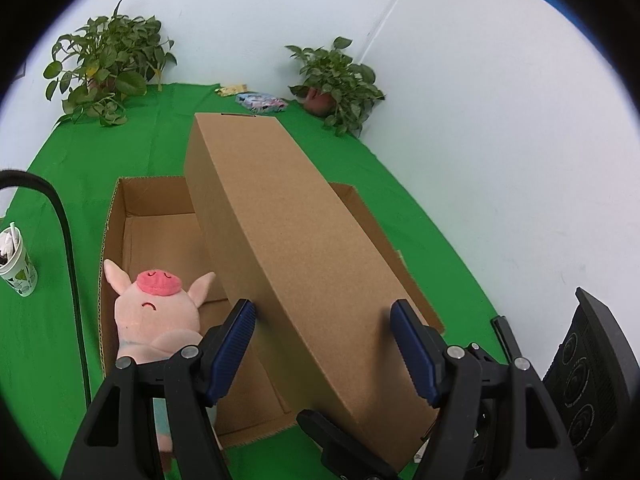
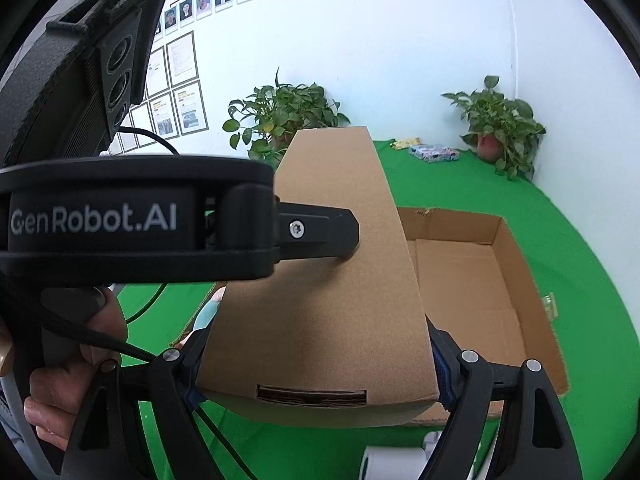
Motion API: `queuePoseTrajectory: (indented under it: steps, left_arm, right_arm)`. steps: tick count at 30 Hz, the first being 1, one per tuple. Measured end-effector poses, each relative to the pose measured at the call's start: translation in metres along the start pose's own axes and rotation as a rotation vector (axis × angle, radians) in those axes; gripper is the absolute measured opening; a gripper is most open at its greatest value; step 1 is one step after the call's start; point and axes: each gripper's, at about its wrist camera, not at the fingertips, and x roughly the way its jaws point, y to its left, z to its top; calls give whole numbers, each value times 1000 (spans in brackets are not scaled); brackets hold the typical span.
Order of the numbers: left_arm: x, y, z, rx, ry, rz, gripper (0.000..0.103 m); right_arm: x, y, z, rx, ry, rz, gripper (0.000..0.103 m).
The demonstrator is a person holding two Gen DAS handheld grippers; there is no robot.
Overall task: Organize objects
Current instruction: 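Carry the long brown box over the open box and lower it inside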
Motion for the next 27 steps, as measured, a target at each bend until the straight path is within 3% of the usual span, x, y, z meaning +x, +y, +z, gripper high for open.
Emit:
queuePoseTrajectory:
  steps: [8, 11, 17, 24, 27]
  left_arm:
    - [48, 36, 1, -15, 94, 50, 70]
    - [66, 47, -5, -22, 142, 98, 70]
    - [83, 57, -15, -20, 205, 145, 59]
    - [79, 62, -22, -35, 217, 146, 38]
    - [74, 61, -26, -36, 210, 147, 37]
  right_arm:
    - [57, 5, -15, 52, 58, 40, 80]
    - [93, -15, -29, 65, 86, 73, 80]
    - [137, -24, -52, 99, 151, 111, 80]
    - [144, -16, -65, 115, 227, 106, 81]
    - [149, -11, -68, 107, 263, 116, 82]
